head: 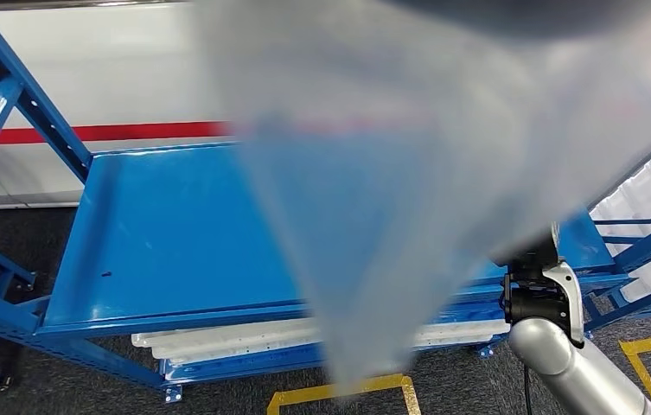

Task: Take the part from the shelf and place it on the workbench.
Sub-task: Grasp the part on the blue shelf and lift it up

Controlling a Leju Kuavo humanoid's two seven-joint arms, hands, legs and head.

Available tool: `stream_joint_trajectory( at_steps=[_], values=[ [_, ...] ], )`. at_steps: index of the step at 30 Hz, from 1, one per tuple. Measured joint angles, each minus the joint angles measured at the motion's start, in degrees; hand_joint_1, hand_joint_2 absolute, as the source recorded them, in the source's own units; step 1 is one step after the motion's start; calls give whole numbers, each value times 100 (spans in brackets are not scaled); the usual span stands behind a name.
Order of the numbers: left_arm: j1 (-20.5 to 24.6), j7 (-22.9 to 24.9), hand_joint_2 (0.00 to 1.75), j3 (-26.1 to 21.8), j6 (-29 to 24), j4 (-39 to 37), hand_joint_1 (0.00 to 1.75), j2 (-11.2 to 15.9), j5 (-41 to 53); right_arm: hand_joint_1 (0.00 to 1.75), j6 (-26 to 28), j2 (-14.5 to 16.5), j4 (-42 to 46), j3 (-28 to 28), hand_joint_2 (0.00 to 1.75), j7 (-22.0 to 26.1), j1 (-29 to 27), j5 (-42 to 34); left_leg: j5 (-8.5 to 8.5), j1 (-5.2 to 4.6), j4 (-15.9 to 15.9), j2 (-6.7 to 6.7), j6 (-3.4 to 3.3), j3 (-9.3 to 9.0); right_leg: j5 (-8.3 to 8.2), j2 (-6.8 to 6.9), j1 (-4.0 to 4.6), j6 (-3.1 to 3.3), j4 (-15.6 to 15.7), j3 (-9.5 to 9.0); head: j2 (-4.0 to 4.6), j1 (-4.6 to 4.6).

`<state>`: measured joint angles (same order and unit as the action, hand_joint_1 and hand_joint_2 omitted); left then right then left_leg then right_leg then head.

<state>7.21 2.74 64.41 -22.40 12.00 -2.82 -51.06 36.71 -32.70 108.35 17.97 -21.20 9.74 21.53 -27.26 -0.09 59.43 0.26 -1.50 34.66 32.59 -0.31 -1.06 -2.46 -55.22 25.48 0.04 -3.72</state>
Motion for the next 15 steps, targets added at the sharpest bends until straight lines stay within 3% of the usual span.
stream_joint_trajectory(
  at_steps=[10, 15],
  values=[
    [0, -41, 0, 1, -13, -10, 0, 1, -7, 175, 32, 7, 489, -356, 175, 45, -81, -65, 1, 1, 0, -22, 0, 2, 0, 7, 0, 0, 0, 0, 0, 4],
    [0, -261, 0, 0, -105, -11, 0, 19, -54, 175, 239, 18, 724, -600, 175, 368, -120, -744, 1, 1, 0, -35, 0, 3, 1, 9, 0, 0, 0, 1, 0, 2]
  ],
)
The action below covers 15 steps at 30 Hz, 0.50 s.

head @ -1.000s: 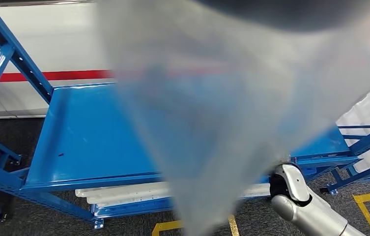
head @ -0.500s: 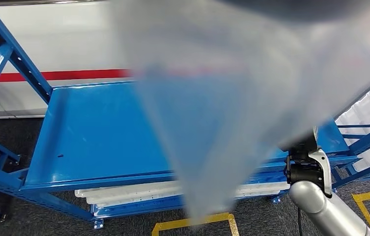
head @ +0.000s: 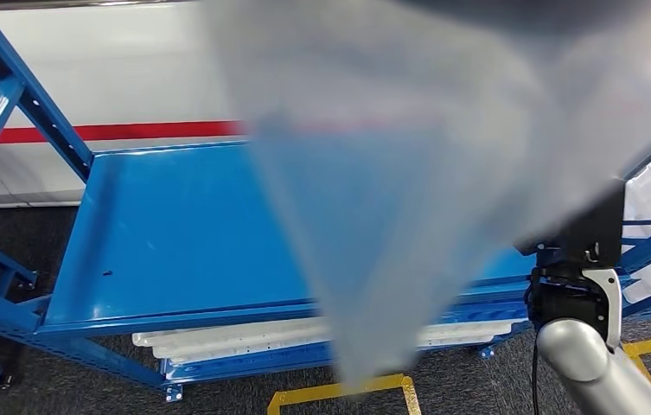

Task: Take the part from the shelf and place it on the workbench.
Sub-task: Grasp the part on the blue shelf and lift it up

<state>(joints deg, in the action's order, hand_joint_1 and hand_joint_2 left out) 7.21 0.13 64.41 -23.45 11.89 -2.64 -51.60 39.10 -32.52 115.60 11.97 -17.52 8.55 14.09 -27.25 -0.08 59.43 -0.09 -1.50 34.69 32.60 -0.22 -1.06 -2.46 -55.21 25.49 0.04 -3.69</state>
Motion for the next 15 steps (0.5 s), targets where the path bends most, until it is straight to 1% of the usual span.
stream_joint_trajectory(
  at_steps=[5, 7, 8, 10, 12, 13, 15],
  values=[
    [-2, -315, 0, -9, -68, 0, 0, 73, -174, 175, 9, 42, 430, -531, 175, 433, -21, -887, 0, 0, 0, -9, 0, 2, 1, 4, 0, -1, 0, 0, 0, -2],
    [-6, -584, 0, -34, -70, -1, 0, 110, -316, 175, 9, 73, 622, -713, 175, 573, -19, -983, 0, 0, 0, -10, 0, 2, 2, 5, 0, -1, 0, 0, 0, -2],
    [-11, -805, 0, -57, -59, -2, 0, 126, -404, 175, 9, 84, 723, -783, 175, 610, -18, -949, 0, 0, 0, -10, 0, 2, 2, 5, 0, -1, 0, 0, 0, -2],
    [-24, -1429, 87, -143, 36, -2, 0, 148, -642, 175, 3, 86, 955, -878, 175, 536, -4, -711, 0, 0, 0, -10, 0, 2, 2, 5, 0, -1, 0, 0, 0, -1],
    [-32, -1975, 175, -266, 200, -2, 0, 160, -880, 175, -24, 55, 1240, -924, 175, 275, 67, -331, 0, 0, 0, -9, 0, 2, 2, 5, 0, -1, 0, 0, 0, 0],
    [-35, -2130, 175, -327, 274, -2, 0, 164, -958, 175, -45, 29, 1394, -933, 175, 116, 138, -147, 0, 0, 0, -6, 0, 2, 2, 5, 0, 0, 0, 1, 0, 0],
    [-40, -2262, 175, -435, 378, -2, 0, 171, -1023, 175, -92, -26, 1678, -935, 175, -126, 310, 96, 0, 1, 0, -2, 0, 2, 2, 4, 0, 0, 0, 1, 0, 1]
  ],
)
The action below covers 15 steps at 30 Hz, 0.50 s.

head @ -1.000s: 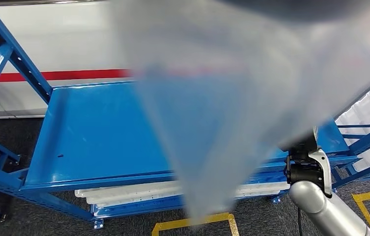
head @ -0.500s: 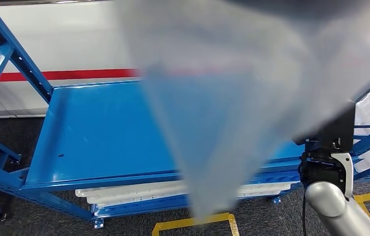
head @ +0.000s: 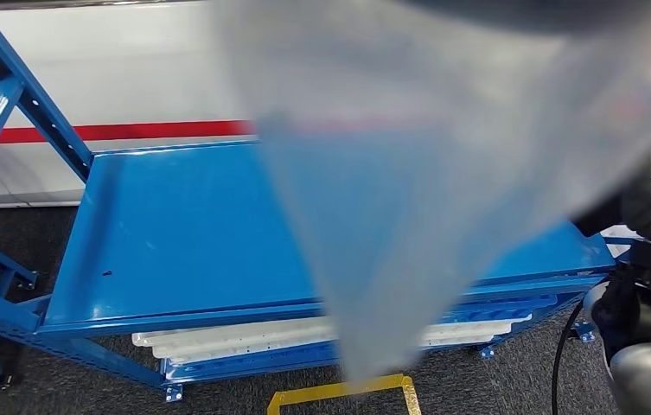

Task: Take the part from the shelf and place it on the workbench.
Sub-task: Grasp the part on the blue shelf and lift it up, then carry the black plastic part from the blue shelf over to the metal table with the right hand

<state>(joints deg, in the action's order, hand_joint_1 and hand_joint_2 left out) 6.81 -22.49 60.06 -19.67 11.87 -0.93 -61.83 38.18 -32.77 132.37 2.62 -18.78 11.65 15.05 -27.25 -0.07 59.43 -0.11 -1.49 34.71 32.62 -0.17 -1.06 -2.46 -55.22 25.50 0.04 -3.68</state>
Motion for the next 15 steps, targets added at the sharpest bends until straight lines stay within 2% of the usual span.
stream_joint_trajectory(
  at_steps=[15],
  values=[
    [-24, -202, 175, -389, 6, 0, 0, -11, -85, 175, -221, -266, 869, 58, 175, -317, 593, 460, 0, -1, 0, 8, 0, 0, 0, 0, 0, 0, 0, 0, 0, -3]
  ],
)
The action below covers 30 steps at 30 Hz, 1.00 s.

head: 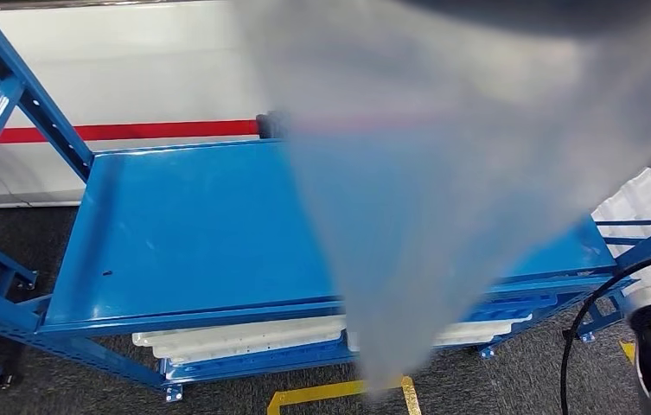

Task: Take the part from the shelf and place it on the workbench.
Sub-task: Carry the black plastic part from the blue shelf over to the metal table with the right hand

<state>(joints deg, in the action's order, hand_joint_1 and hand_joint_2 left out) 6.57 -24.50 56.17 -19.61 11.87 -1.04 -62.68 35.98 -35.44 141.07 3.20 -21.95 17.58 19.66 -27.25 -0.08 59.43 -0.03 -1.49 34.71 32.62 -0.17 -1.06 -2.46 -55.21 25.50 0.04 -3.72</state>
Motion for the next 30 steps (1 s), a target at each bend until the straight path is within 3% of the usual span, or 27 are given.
stream_joint_trajectory(
  at_steps=[4, 11, 17, 19, 21, 23, 24, 25, 26, 28, 30],
  values=[
    [-3, -89, 175, -98, 322, 0, 0, -36, -102, 175, -108, -35, 85, 69, 175, -143, 211, 162, 0, 0, 0, 7, 0, -1, 0, -1, 0, 0, 0, 0, 0, 0],
    [-3, 365, 175, -133, 308, 0, 0, -116, 87, 175, 24, -55, 90, 197, 175, -239, 502, 86, -3, -7, 5, 17, -4, 1, -4, -2, -2, -5, 4, 0, 0, -4],
    [-1, 626, 175, -133, 228, 0, 0, -136, 236, 175, 286, 3, 77, 334, 175, -178, 557, 32, -18, -54, 16, 29, -63, 6, -24, -8, -38, -63, 30, -7, 0, 28],
    [2, 685, 175, -133, 200, 0, 0, -143, 254, 175, 298, 33, 76, 382, 175, -117, 554, 16, 28, -31, -37, 37, -106, -4, 12, -7, -49, -90, 14, -2, 0, 36],
    [6, 725, 175, -133, 178, 0, 0, -157, 269, 175, 303, 61, 76, 426, 175, -68, 550, 9, 71, -4, -98, 49, -139, -6, 262, -2, -51, -101, -294, 138, 0, 1],
    [4, 762, 175, -133, 161, 0, 0, -170, 292, 175, 306, 93, 73, 470, 175, -32, 525, -1, 83, -10, -108, 61, -146, 6, 645, 0, -52, -116, -1007, 425, 0, -55],
    [2, 783, 175, -132, 153, 0, 0, -174, 303, 175, 306, 110, 70, 491, 175, -17, 505, -8, 86, -14, -107, 66, -145, 8, 757, 0, -53, -122, -1329, 540, 0, -74],
    [1, 802, 175, -132, 146, 0, 0, -177, 310, 175, 306, 126, 67, 510, 175, -4, 486, -15, 91, -17, -104, 69, -138, 11, 755, 0, -54, -126, -1499, 587, 0, -88],
    [1, 814, 175, -131, 139, 0, 0, -180, 314, 175, 306, 142, 64, 526, 175, 7, 474, -19, 98, -17, -99, 69, -126, 17, 631, 1, -55, -124, -1461, 553, 0, -101],
    [3, 825, 175, -131, 129, 0, 0, -187, 319, 175, 306, 172, 63, 543, 175, 23, 466, -21, 120, -15, -86, 67, -92, 34, 207, -2, -56, -101, -868, 301, 0, -125],
    [9, 831, 175, -131, 129, 0, 0, -196, 332, 175, 306, 199, 68, 544, 175, 35, 461, -20, 166, -26, -73, 61, -29, 70, -44, -12, -38, -56, -284, 68, 0, -138]
  ],
)
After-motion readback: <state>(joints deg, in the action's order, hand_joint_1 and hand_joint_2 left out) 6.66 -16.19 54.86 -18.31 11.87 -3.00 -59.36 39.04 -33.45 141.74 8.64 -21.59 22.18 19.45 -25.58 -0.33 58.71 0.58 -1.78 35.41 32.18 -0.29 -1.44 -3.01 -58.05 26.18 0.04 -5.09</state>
